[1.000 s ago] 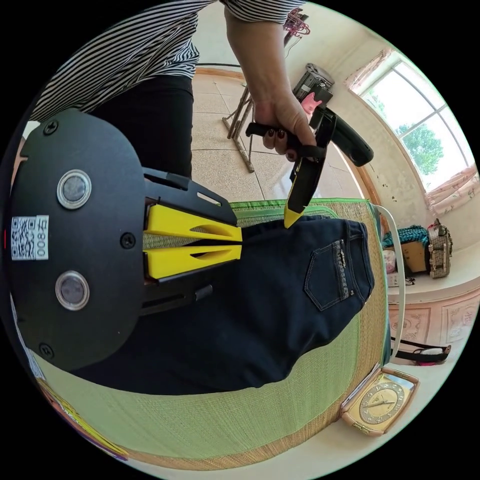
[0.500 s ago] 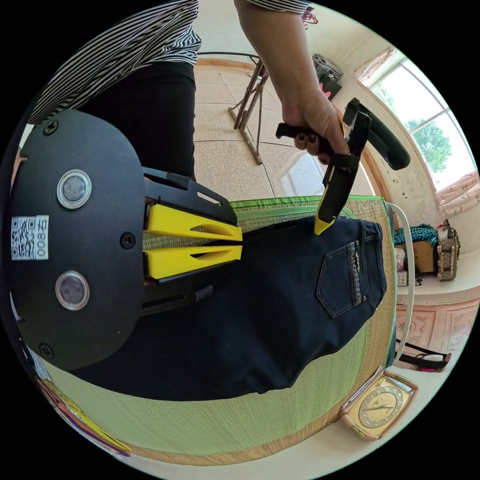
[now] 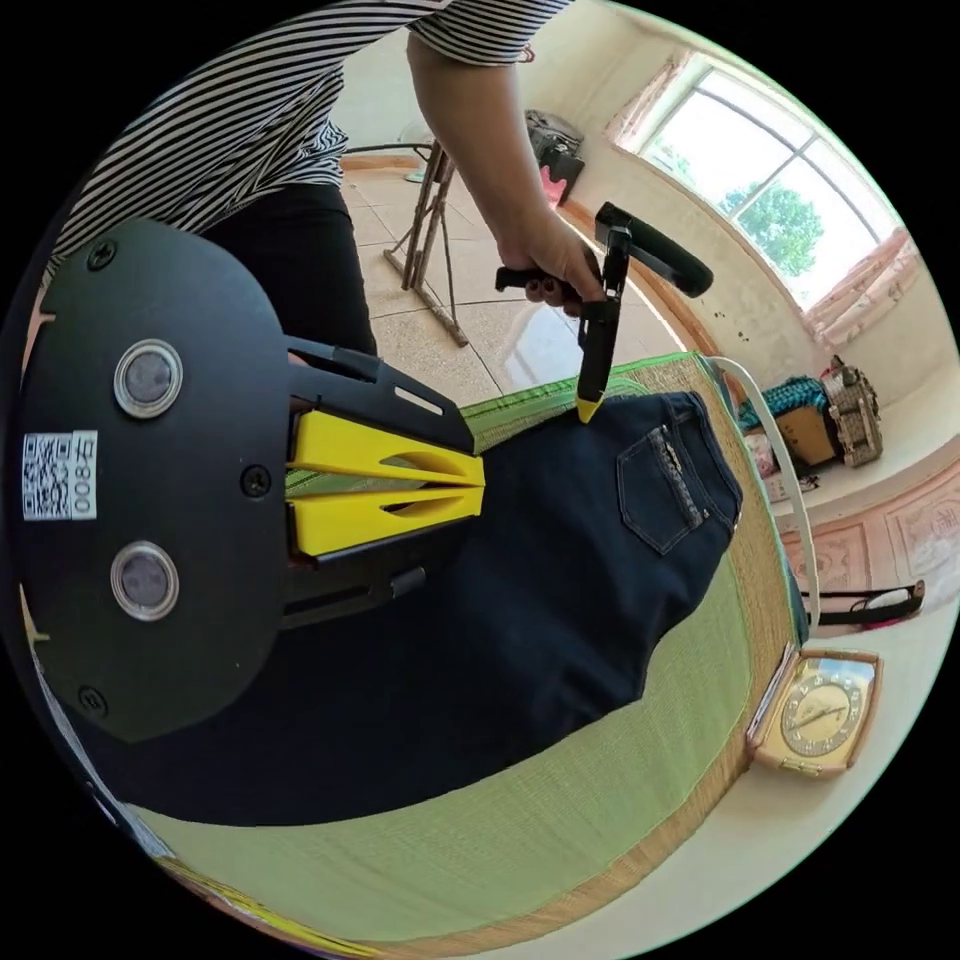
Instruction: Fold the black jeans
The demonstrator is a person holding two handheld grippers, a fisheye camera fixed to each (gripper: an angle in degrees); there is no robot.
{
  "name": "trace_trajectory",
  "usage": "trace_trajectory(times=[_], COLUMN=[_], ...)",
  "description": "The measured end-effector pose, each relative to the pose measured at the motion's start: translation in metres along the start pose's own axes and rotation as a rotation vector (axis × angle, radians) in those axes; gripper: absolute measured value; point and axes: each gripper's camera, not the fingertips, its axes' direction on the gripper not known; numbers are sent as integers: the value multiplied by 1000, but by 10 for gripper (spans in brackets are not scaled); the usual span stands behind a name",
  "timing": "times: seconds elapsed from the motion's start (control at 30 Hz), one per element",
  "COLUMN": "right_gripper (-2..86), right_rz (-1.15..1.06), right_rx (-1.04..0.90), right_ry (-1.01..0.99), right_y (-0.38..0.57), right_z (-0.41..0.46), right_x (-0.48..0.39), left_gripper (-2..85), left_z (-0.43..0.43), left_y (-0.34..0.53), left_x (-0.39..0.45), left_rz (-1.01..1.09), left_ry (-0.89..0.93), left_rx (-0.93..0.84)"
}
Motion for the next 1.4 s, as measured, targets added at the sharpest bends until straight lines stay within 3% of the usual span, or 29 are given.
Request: trace_trajectory(times=[0.13,0.3,0.43,0.6,0.67,0.83,1.0,1.17,1.4], right_gripper=[1,1,1,1,1,3,14,52,76], right_rz=[149,238,294,449,497,670,792,1013,1311], right_rx=[-140,-89,-54,-33,-32,-3,129,292,497], right_ry=[25,-35,31,121,167,180,163,196,280], right_y=[38,81,141,237,274,380,478,603,784], right_z=[29,17,-6,-27,-32,-37,-51,-79,-116], right_x=[39,59,67,96,108,152,179,210,244], left_gripper=[0,0,0,0,1,2,9,48,88], left_z=[-2,-22,-17,13,39,37,38,81,160], left_y=[-10,-17,-16,-25,-35,-53,-65,-84,-113], left_x=[31,97,174,256,288,353,442,566,744], left_rz=[0,93,238,337,346,320,419,574,792], left_ry=[14,33,80,-9,-141,-162,-41,187,272], left_rx=[-26,25,-8,-76,-183,-186,-196,-318,-518])
